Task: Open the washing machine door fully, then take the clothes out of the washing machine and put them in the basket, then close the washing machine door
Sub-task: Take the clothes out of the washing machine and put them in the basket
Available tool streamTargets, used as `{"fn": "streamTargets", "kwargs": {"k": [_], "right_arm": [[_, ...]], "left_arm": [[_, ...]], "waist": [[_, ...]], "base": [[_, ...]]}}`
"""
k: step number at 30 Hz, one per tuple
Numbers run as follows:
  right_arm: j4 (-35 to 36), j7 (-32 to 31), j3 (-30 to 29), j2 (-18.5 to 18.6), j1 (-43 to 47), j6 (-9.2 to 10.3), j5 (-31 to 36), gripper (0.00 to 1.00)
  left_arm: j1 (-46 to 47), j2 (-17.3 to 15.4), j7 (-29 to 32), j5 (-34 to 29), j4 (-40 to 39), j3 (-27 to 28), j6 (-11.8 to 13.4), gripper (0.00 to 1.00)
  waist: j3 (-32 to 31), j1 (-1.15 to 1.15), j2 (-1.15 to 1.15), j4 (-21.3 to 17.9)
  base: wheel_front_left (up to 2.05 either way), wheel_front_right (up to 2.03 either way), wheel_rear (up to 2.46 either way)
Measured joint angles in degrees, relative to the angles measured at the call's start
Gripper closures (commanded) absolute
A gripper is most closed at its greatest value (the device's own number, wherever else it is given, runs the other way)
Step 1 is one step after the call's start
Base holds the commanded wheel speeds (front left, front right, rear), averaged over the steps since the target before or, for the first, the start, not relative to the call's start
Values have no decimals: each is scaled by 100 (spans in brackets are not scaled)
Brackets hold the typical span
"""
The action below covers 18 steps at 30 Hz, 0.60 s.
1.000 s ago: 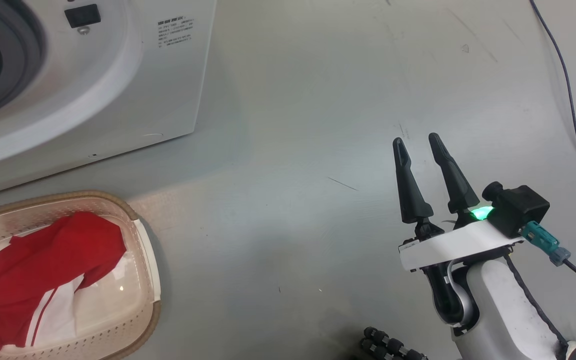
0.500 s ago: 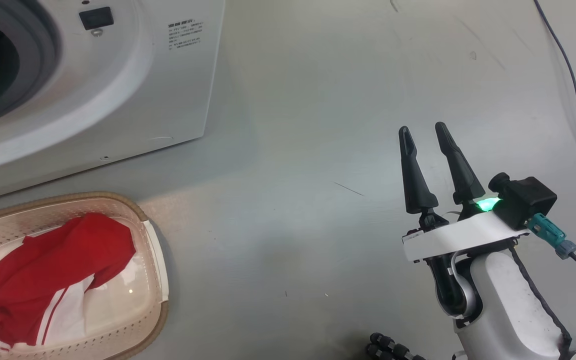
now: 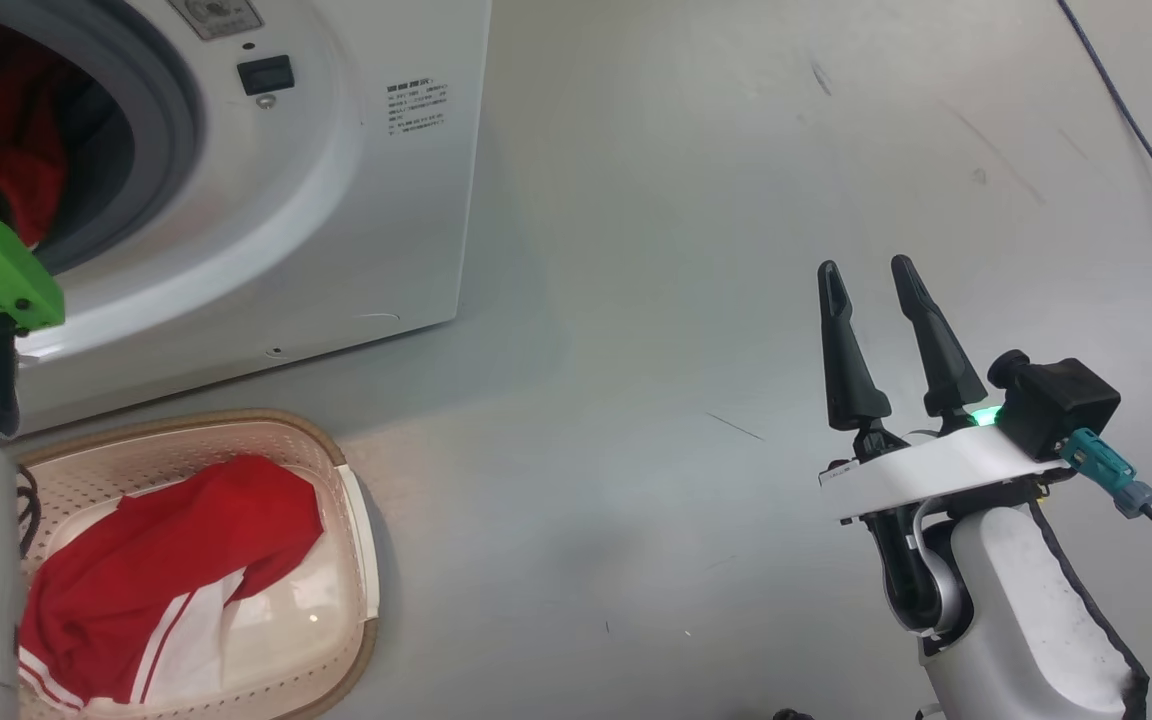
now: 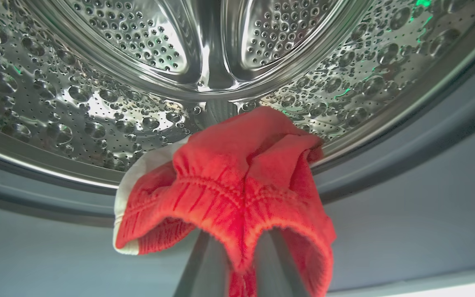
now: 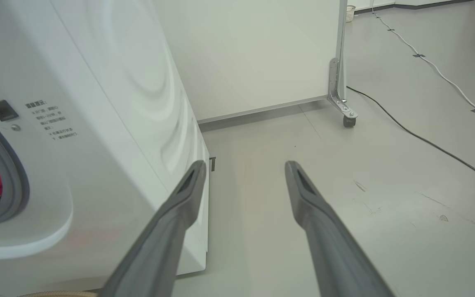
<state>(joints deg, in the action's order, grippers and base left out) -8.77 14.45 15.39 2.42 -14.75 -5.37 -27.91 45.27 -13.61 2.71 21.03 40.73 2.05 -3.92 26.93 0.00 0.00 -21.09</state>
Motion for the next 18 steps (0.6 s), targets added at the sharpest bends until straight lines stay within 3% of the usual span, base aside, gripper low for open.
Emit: {"fn": "streamTargets", "kwargs": {"k": [18], "right_arm": [[-222,0,-297,4,387,-3,285,0]], "left_arm": [[-862,394,-869,-104,118,-388,-203,100]], "waist": [[-882,0,0,512]], "base": [[0,0,0]]}}
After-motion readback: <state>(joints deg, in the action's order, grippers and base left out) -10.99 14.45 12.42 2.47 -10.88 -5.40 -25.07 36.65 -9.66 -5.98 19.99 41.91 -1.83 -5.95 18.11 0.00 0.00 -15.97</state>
